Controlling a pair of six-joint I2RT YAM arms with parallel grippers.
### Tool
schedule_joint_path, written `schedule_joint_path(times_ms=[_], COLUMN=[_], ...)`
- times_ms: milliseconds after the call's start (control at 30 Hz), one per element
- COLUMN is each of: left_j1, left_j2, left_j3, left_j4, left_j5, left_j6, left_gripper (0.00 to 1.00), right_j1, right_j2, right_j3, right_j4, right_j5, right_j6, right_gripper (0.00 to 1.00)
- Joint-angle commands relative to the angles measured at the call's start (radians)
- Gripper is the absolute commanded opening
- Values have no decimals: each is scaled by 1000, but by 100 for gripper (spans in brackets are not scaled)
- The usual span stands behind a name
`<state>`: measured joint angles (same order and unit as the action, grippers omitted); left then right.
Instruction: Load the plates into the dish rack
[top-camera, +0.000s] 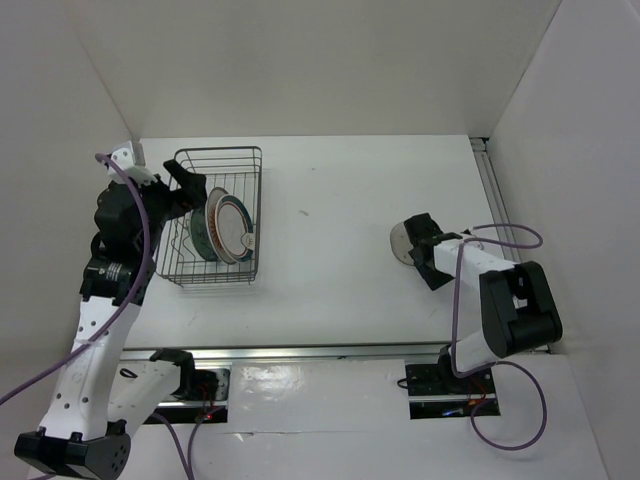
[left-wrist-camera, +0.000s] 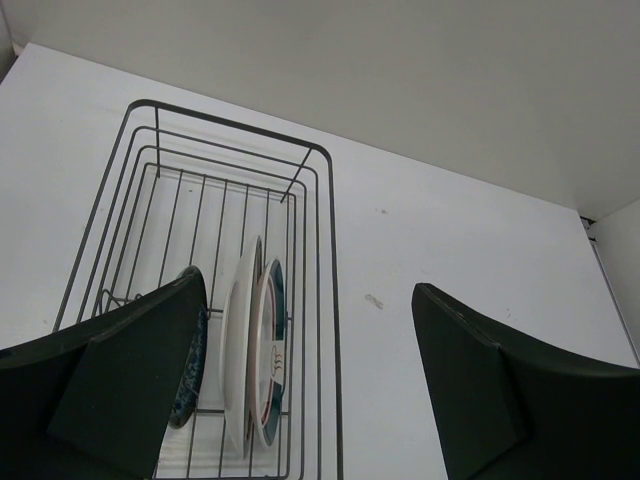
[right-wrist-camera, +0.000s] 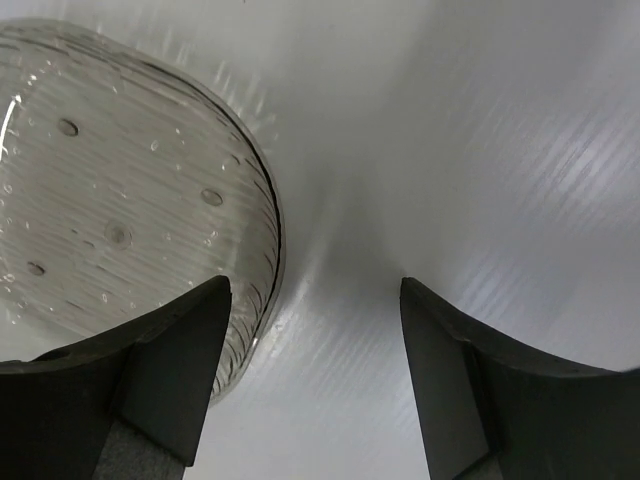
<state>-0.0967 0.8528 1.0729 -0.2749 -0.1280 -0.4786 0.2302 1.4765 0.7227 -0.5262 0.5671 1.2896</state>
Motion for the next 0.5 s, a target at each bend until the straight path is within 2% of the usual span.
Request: schedule_joint_path(times_ms=[0,100,267,333,433,467], left_j1=[5,5,5,5,5,5], left_j2=[-18,-18,-18,-18,-28,-28], left_j3=[-5,-5,-5,-5,-5,-5], left_j4=[51,51,51,51,51,51], left_j5=[-4,5,-4,-13,-13,-13], left_j6=[-17,-17,-17,-17,-17,-17], left_gripper=[100,100,100,100,100,100], right_j1=[-26,-46,-55,-65,-75,-75], right_j2=[36,71,116,125,125,125], right_j3=[1,1,1,1,1,1], right_j4=[57,81,91,91,111,111], right_j5=[-10,-36,-59,-59,-69,-69], right_j6=[-12,-23,-41,-41,-62,-72], right_gripper=[75,72,58,56,38,28])
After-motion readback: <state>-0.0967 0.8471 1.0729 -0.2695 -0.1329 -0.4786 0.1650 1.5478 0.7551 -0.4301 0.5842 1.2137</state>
